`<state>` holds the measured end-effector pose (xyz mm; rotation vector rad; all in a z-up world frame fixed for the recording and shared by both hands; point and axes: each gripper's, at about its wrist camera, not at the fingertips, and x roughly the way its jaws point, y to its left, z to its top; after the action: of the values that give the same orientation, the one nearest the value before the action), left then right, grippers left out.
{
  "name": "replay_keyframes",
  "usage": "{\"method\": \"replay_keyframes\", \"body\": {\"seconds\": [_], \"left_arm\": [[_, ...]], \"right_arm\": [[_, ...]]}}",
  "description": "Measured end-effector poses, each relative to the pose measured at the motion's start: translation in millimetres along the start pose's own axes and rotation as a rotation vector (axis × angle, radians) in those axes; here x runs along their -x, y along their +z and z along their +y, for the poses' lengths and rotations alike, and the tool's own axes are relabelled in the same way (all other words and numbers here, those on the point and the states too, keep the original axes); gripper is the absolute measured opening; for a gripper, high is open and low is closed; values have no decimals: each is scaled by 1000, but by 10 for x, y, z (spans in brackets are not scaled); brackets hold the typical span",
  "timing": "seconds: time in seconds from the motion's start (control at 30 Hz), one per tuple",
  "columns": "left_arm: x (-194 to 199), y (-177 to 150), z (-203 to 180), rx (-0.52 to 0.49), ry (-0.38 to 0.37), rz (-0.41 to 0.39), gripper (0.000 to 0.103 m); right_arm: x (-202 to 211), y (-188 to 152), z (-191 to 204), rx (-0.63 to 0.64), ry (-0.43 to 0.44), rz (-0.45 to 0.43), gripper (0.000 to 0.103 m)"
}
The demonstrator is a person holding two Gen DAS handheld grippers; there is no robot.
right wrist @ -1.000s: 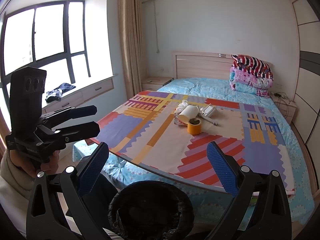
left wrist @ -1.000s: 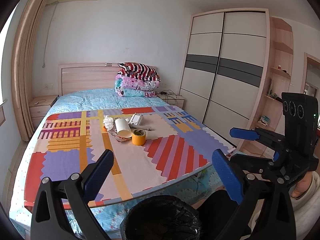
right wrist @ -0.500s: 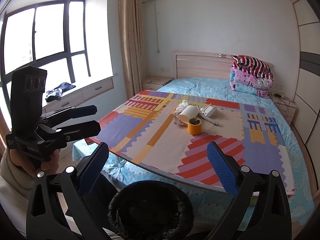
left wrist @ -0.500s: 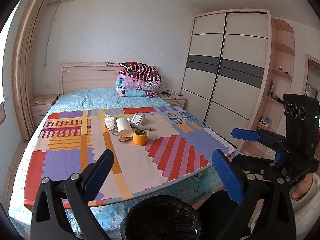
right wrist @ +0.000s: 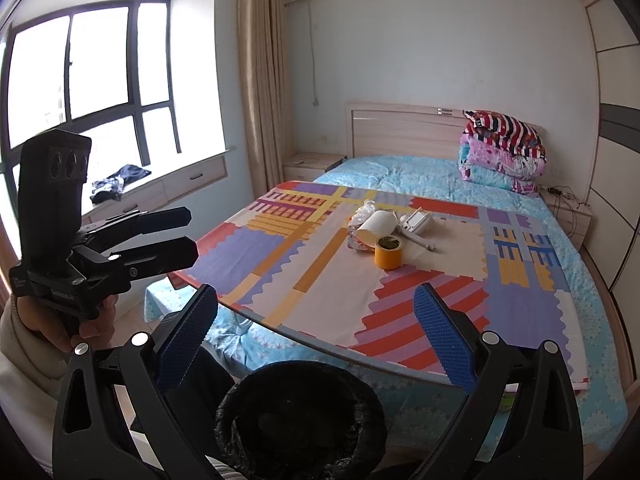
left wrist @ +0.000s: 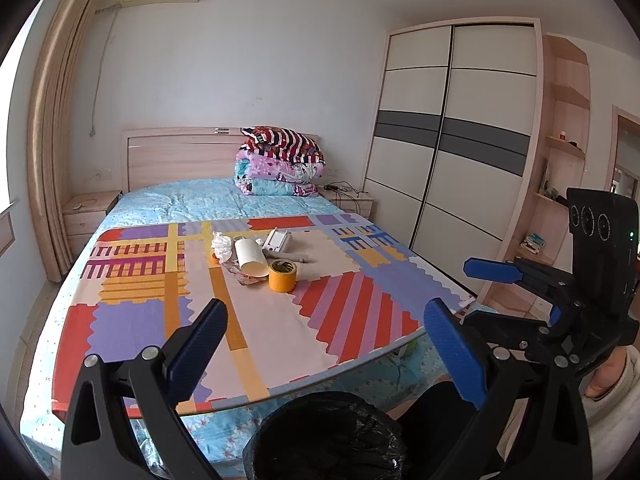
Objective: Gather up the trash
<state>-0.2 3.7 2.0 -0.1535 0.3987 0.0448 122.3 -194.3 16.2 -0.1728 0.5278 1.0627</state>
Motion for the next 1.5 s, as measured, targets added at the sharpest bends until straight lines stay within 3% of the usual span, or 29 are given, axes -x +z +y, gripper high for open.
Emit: {"method": "replay_keyframes", "body": {"seconds": [1.2, 1.5], "left_arm": [[24, 0, 39, 2, 10, -9, 95], [-124, 128, 143, -11, 18, 15, 95]], "right_arm": [[2, 35, 12, 7, 4, -4, 99], [-155, 87, -8, 26, 30, -11, 99]]}}
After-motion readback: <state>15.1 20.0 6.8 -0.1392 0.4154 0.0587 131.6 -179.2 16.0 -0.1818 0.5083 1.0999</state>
